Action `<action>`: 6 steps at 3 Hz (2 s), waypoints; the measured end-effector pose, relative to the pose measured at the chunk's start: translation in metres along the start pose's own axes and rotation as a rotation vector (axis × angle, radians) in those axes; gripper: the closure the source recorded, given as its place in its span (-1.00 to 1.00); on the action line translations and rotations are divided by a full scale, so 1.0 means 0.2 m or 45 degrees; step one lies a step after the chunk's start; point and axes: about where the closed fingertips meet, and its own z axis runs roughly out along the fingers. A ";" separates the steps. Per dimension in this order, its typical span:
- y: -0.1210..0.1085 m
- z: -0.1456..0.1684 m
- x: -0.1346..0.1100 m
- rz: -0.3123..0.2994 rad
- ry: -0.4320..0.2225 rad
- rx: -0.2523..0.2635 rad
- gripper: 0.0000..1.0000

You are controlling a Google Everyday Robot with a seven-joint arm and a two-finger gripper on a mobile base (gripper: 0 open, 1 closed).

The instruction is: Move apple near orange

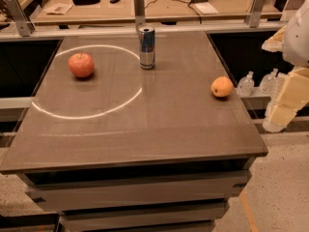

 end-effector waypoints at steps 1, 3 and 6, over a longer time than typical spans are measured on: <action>-0.01 -0.01 -0.02 -0.006 -0.003 0.020 -1.00; -0.07 -0.08 -0.12 -0.015 -0.081 0.105 -1.00; -0.36 -0.03 -0.63 -0.181 -0.416 0.180 -1.00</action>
Offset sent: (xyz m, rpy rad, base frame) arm 0.0108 0.0299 0.0061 0.0359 -0.0280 0.0343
